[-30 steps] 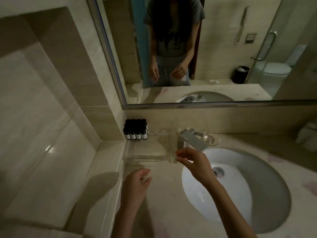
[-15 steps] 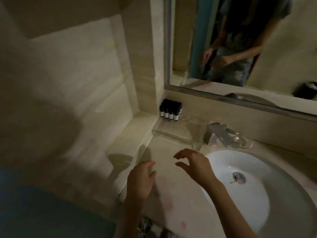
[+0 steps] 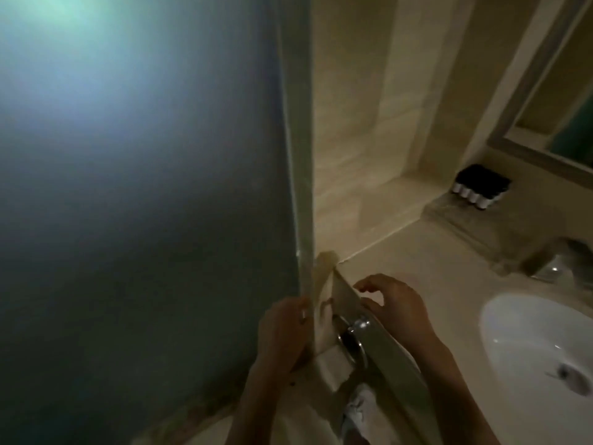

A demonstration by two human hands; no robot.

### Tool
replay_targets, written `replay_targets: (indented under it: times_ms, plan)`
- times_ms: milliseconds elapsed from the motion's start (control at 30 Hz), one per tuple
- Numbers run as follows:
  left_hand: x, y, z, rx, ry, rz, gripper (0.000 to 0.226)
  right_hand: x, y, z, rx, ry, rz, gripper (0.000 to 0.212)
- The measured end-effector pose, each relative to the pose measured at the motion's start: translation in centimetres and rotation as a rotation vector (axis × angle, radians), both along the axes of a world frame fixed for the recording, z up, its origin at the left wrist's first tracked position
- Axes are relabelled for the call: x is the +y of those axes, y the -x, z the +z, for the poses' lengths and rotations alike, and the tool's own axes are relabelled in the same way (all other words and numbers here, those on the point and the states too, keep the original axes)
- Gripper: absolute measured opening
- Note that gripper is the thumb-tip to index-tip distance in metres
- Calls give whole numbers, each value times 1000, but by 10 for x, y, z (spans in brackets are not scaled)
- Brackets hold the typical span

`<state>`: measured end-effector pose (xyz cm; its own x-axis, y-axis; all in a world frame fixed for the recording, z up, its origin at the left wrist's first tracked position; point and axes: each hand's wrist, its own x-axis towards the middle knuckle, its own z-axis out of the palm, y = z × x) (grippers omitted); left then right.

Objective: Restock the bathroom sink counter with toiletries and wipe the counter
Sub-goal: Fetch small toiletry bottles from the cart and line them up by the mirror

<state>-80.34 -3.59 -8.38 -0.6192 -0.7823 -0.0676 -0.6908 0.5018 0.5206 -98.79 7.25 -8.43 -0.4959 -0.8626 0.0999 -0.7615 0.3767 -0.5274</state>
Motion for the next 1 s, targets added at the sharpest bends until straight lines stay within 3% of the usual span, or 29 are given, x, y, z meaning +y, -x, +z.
replay_targets:
  times_ms: [233, 300, 500, 800, 1000]
  plan:
    - [41, -109, -7, 84, -157, 249, 28, 3, -87, -5, -15, -5, 249, 20]
    - [51, -128, 0, 63, -170, 304, 29, 2, -102, -5, -42, 67, 314, 21]
    - [71, -194, 12, 97, -133, 544, 28, -31, -157, 9, -66, 24, 545, 20]
    - [124, -285, 23, 31, 5, 1059, 32, -92, -282, 21, -36, -3, 1066, 20]
    - [196, -314, 39, -65, 27, 1458, 35, -84, -375, 35, -20, -73, 1551, 17]
